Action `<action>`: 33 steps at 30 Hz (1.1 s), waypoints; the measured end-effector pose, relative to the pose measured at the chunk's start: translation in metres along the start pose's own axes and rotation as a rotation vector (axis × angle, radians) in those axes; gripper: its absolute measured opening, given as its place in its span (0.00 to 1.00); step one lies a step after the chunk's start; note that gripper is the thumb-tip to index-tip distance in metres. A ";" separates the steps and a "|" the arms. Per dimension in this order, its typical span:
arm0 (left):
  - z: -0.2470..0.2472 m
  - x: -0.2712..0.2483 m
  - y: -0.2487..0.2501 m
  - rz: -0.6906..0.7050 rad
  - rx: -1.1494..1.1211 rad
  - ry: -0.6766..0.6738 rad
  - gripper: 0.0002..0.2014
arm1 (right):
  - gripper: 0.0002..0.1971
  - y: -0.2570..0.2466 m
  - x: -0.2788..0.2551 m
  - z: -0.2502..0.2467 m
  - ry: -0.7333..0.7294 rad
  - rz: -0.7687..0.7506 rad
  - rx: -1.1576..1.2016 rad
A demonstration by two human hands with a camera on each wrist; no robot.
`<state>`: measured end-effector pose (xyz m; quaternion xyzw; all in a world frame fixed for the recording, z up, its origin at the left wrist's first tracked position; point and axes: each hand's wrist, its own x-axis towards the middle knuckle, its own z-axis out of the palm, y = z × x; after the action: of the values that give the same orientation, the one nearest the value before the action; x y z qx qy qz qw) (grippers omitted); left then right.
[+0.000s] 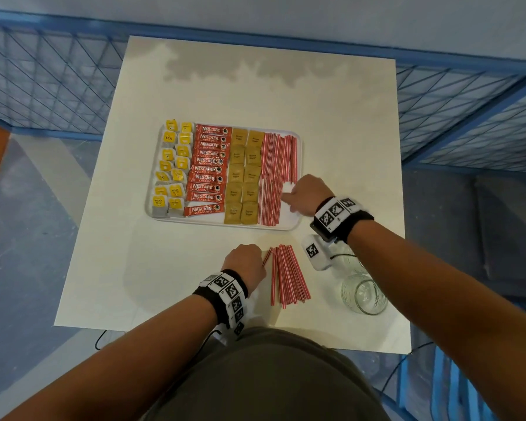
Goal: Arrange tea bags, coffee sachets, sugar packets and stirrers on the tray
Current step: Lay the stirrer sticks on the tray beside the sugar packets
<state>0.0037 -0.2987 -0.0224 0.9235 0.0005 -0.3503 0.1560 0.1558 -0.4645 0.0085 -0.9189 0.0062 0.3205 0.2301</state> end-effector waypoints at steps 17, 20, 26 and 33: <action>0.001 -0.007 0.017 -0.014 0.036 0.029 0.08 | 0.21 0.037 -0.092 0.086 -0.077 -0.010 -0.256; 0.000 -0.008 0.018 -0.019 0.037 0.020 0.11 | 0.20 0.037 -0.093 0.089 -0.070 0.000 -0.217; 0.000 -0.015 0.015 -0.005 0.069 0.029 0.13 | 0.19 0.038 -0.098 0.091 -0.081 0.052 -0.141; 0.003 -0.019 0.008 -0.002 0.072 0.022 0.12 | 0.19 0.048 -0.102 0.095 -0.092 0.058 -0.055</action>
<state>-0.0117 -0.3053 -0.0102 0.9324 -0.0096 -0.3399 0.1221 0.0117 -0.4812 -0.0165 -0.9086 0.0137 0.3688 0.1955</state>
